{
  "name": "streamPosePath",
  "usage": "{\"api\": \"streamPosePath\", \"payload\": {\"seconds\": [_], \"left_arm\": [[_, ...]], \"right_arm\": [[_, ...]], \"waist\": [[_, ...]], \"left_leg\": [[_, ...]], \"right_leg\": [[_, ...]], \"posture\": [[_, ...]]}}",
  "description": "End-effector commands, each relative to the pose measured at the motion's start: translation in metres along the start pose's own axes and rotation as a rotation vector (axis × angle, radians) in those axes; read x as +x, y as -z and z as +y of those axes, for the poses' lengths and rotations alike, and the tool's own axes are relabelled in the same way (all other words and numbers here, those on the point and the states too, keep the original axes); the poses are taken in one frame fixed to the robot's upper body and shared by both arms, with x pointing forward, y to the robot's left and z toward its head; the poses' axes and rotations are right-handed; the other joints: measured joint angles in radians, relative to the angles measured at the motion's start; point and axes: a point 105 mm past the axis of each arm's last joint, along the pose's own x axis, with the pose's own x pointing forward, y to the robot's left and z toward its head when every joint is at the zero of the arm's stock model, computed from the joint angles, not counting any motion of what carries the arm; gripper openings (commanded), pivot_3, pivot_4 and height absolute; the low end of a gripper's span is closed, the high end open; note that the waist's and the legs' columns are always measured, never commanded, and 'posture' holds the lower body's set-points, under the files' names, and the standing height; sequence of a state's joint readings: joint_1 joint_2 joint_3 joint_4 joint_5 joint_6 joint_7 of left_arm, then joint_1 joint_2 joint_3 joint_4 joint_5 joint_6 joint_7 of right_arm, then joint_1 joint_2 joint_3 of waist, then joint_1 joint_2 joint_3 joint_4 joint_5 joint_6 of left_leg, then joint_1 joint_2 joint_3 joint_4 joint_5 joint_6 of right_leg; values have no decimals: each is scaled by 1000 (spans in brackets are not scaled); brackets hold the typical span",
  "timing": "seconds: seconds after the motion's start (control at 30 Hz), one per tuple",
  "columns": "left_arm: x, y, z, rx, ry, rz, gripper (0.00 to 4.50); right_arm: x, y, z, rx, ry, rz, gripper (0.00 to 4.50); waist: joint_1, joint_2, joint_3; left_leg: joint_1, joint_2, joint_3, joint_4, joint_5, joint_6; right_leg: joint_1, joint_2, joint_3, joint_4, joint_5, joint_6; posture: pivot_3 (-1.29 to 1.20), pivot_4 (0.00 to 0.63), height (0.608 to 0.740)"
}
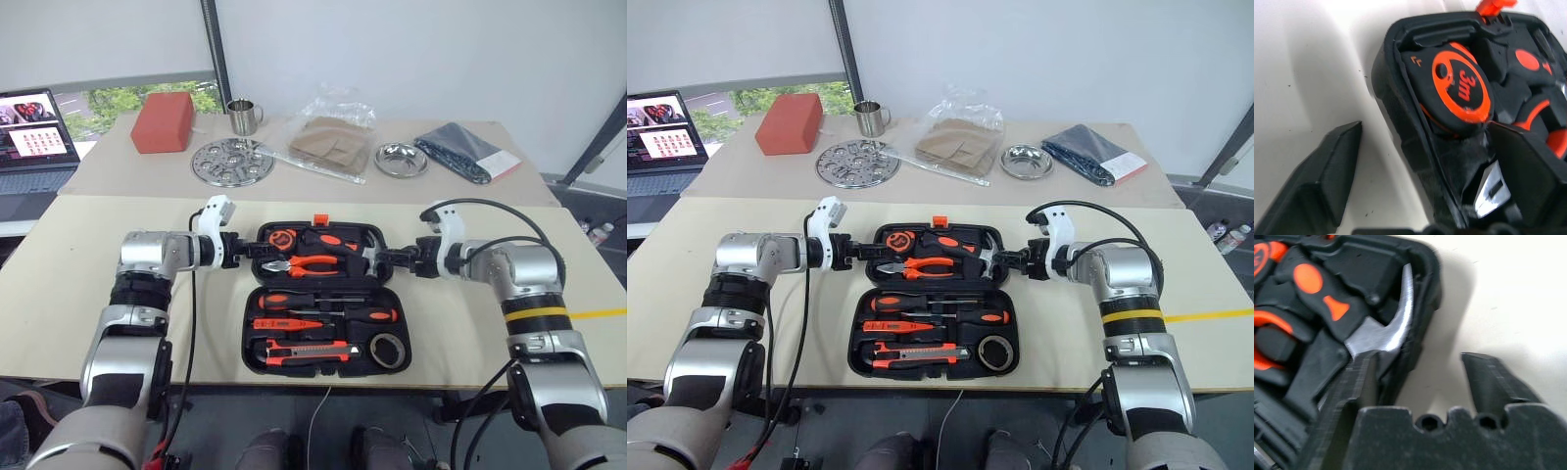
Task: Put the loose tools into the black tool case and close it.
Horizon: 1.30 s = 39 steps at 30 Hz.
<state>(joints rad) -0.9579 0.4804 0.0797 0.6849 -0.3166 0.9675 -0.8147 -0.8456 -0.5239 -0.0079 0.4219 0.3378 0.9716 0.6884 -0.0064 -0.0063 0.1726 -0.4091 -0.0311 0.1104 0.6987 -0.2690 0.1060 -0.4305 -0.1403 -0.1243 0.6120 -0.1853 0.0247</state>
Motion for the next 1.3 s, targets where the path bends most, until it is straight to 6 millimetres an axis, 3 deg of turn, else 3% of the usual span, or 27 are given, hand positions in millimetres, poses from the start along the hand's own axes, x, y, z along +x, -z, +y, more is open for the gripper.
{"api": "streamPosePath", "payload": {"seconds": [0.03, 0.13, 0.2, 0.3, 0.47, 0.63, 0.77, 0.83, 1.07, 1.2, 1.27, 1.3], "left_arm": [[-1, 1, 0, -6, 8, 1, 2692], [-1, 4, -1, -1, 8, 7, 1581], [0, 4, -3, 2, 18, 7, 861], [1, 4, -11, 20, 55, 6, 38], [0, -17, -32, 216, 122, -136, 38], [-9, -65, -45, 407, 74, -405, 38], [-14, -72, -60, 602, 106, -481, 38], [-14, -68, -61, 669, 106, -486, 38], [-22, -31, -49, 939, 36, -482, 38], [-39, -21, -35, 948, -105, -557, 38], [-49, -15, -32, 920, -136, -572, 38], [-54, -11, -31, 903, -143, -574, 372]], "right_arm": [[0, -5, 2, -16, 9, -22, 1580], [2, -5, 5, -28, 10, -28, 464], [3, -8, 7, -39, 10, -42, 0], [1, -26, 9, -51, 17, -130, 0], [-13, -68, 16, -110, 41, -330, 0], [-29, -95, 18, -245, 117, -486, 0], [-37, -101, 21, -291, 140, -561, 0], [-40, -97, 22, -341, 151, -573, 0], [-47, -47, 24, -584, 232, -578, 0], [-59, -10, 24, -758, 307, -597, 0], [-69, 0, 27, -765, 307, -608, 0], [-75, 4, 27, -752, 304, -611, 0]], "waist": [[-5, 0, 0], [-5, 0, 0], [-6, 0, 0], [-7, 0, 0], [-9, 0, 0], [-5, 1, 1], [-13, 1, 1], [-15, 1, 1], [-12, 0, 0], [-9, 0, 0], [-9, 0, 0], [-10, 0, 0]], "left_leg": [[3, 0, 0, 0, 0, 0], [9, -1, -1, -1, -4, -8], [10, -2, -1, -1, -5, -9], [11, -4, -1, -1, -4, -10], [11, -4, 0, -2, -2, -13], [7, -6, -1, -2, -1, -14], [4, -6, -1, -5, -1, -14], [3, -5, -1, -6, 3, -7], [4, -4, 0, -17, 4, -5], [9, -3, 0, -18, 4, -5], [15, -3, 0, -18, 3, -6], [16, -3, 1, -18, 2, -9]], "right_leg": [[3, 0, 0, 0, 0, 0], [8, -1, 1, -1, 0, 0], [8, -4, 2, -1, 0, 0], [8, -6, 3, 0, 0, 0], [6, -6, 3, 0, 0, 0], [4, -7, 2, -1, 0, 0], [0, -4, 2, 0, 0, 0], [0, -2, 1, 0, 0, 0], [-5, 1, 1, -2, 0, 0], [0, 1, 2, -4, -1, 0], [8, 1, 2, -6, -2, 1], [9, 1, 4, -6, -2, 1]], "posture": [[0, 150, 734], [0, 150, 734], [0, 150, 734], [0, 150, 734], [0, 150, 734], [0, 150, 734], [0, 150, 734], [0, 150, 734], [0, 150, 734], [0, 150, 734], [0, 150, 734], [0, 150, 734]]}}
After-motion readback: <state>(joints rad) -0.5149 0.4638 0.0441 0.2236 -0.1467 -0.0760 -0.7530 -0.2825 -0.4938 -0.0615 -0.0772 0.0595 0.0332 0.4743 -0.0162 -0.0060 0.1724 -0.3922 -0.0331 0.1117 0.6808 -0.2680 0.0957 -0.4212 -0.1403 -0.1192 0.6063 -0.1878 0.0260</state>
